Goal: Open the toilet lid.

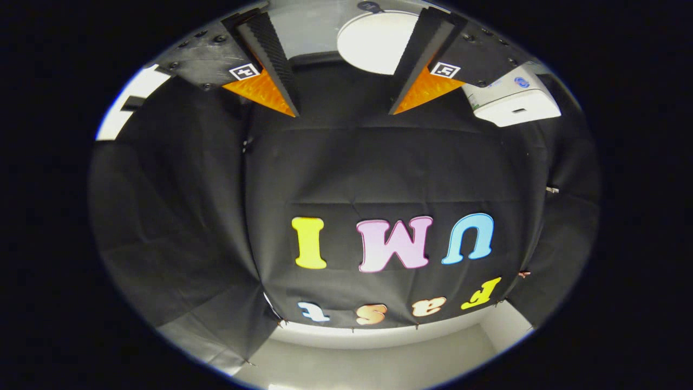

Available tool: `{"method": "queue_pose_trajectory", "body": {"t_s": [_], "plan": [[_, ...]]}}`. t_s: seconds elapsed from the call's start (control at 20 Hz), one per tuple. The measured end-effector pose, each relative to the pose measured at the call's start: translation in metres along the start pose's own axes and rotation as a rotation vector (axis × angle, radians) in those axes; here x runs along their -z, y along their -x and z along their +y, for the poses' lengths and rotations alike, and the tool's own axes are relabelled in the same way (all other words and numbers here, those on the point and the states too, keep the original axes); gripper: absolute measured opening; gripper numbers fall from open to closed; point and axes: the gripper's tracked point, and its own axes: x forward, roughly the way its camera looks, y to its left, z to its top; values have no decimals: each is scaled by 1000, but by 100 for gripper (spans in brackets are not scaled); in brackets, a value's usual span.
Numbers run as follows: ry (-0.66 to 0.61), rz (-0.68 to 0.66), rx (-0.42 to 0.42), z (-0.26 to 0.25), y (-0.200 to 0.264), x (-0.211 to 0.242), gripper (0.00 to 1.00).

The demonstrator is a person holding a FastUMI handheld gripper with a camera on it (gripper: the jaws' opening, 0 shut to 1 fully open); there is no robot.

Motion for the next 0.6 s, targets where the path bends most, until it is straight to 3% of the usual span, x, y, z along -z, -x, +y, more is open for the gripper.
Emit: {"method": "queue_pose_trajectory", "body": {"t_s": [0.25,0.45,0.6], "plan": [[-293,181,-9,0,-7,75,98],[-759,416,-4,10,-9,150,98],[-1046,475,63,5,-6,189,99]]}}
